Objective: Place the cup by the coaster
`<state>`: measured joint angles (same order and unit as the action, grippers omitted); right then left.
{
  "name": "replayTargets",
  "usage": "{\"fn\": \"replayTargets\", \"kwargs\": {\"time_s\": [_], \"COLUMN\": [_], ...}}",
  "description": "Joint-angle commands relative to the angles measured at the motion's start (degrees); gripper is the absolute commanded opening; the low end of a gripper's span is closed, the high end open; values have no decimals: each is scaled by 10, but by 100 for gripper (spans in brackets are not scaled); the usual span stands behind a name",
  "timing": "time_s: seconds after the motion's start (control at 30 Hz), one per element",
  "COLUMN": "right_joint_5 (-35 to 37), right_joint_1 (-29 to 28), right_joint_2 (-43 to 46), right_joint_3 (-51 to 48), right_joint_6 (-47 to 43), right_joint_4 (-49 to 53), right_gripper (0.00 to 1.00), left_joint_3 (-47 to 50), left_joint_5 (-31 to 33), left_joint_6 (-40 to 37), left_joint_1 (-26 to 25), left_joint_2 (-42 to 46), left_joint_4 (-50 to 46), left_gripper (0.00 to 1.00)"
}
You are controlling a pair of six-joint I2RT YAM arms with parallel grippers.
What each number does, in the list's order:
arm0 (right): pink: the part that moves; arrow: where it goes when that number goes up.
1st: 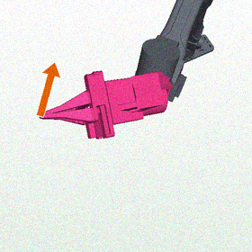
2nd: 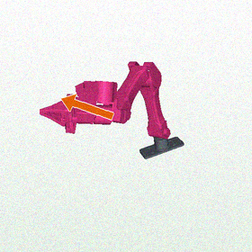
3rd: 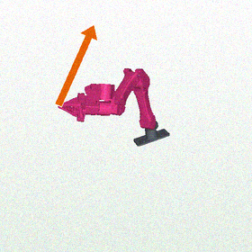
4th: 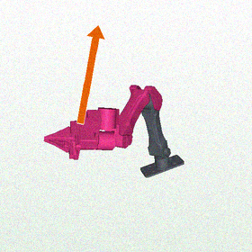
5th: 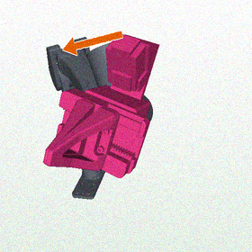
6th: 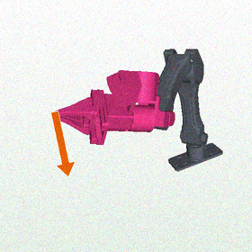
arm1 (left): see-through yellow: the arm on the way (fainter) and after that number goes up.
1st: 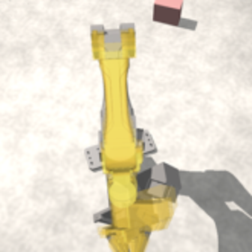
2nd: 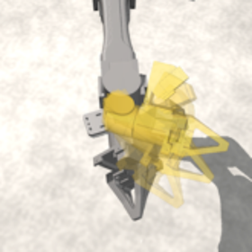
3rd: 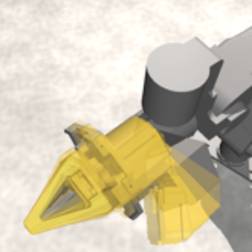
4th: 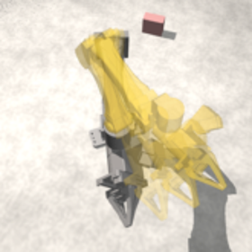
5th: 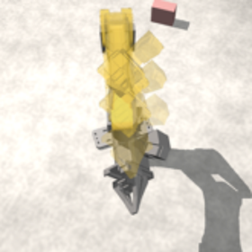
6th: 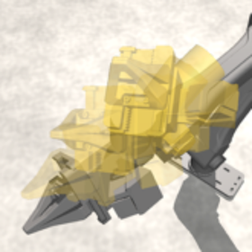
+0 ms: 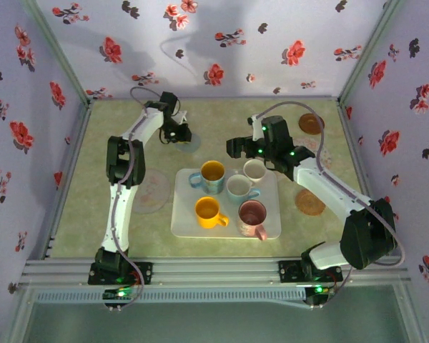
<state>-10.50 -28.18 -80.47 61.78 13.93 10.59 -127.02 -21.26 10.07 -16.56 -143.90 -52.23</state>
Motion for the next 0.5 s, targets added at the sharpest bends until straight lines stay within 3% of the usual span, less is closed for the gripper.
{"fn": "replayTargets", "kwargs": {"time_s": [0.0, 0.47], "right_joint_5": [10, 13], "right_joint_1": [-6, -6], "right_joint_2": [10, 21], "right_joint_3": [11, 55], "right_joint_6": [-11, -30], "right_joint_4": [9, 71], "right_gripper": [100, 100], "left_joint_3": [-11, -117], "left_joint_5": [-13, -26], "left_joint_6": [-7, 25], "left_joint_1": [-9, 4], "left_joint_2": [-32, -6], "left_joint_4": [-38, -69], "left_gripper": [22, 35]}}
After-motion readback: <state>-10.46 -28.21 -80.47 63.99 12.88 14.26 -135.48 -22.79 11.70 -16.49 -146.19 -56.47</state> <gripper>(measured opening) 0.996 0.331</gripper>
